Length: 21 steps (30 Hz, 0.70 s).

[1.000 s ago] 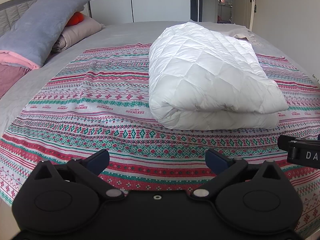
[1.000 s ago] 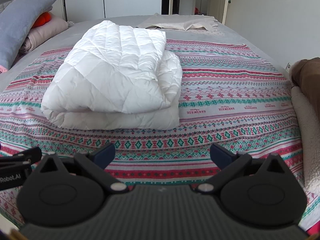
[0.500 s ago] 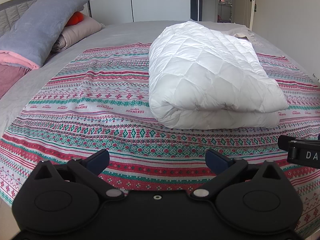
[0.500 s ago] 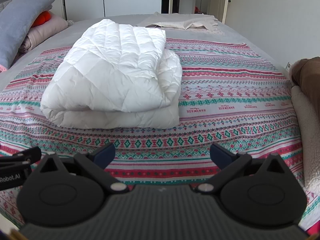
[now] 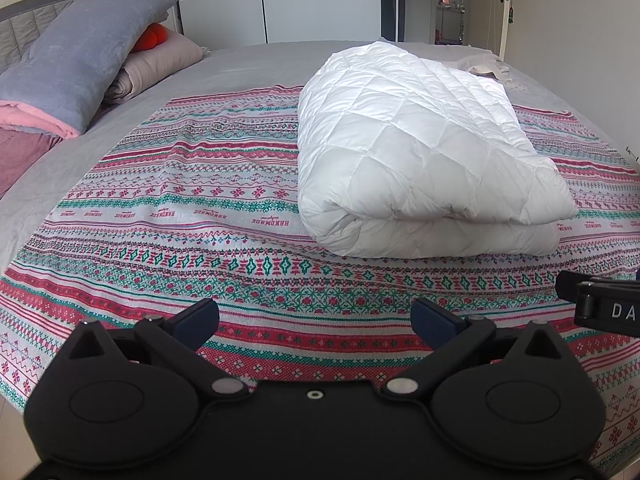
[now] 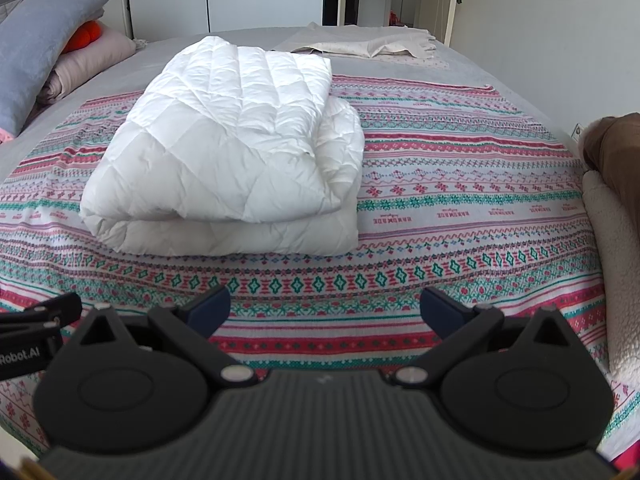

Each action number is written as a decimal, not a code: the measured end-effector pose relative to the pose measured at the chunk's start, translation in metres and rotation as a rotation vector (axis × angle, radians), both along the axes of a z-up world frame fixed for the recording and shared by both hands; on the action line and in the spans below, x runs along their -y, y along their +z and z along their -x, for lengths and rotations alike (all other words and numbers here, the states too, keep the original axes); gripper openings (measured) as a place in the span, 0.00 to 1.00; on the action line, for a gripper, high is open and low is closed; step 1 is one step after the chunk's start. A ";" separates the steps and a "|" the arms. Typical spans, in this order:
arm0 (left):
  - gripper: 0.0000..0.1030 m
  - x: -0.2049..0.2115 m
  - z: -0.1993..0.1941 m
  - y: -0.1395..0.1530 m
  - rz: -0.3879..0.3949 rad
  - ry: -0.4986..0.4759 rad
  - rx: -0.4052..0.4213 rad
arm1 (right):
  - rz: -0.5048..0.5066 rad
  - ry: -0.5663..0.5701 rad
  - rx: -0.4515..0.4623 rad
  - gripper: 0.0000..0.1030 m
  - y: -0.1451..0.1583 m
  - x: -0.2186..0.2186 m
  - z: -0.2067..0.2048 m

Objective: Fold large clothes

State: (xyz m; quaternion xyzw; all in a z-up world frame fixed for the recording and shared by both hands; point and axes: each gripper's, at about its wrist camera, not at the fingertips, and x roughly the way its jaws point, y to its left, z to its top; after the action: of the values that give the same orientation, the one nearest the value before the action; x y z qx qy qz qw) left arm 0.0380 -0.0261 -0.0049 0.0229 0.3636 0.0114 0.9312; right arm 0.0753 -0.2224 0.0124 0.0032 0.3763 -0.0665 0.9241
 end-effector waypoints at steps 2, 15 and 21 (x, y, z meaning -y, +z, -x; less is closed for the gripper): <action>1.00 0.000 0.000 0.000 0.000 0.000 0.000 | 0.001 0.000 0.000 1.00 0.001 0.000 0.000; 1.00 -0.001 0.000 -0.002 0.001 -0.005 -0.011 | 0.003 -0.001 -0.004 1.00 -0.003 0.001 0.001; 1.00 -0.001 -0.006 -0.009 -0.002 -0.003 -0.028 | 0.014 -0.015 -0.004 1.00 -0.007 0.001 -0.003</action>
State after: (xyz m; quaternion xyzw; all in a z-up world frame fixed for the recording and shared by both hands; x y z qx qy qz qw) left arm 0.0435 -0.0254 -0.0136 0.0245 0.3764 0.0098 0.9261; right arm 0.0783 -0.2230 0.0055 -0.0004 0.3779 -0.0759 0.9227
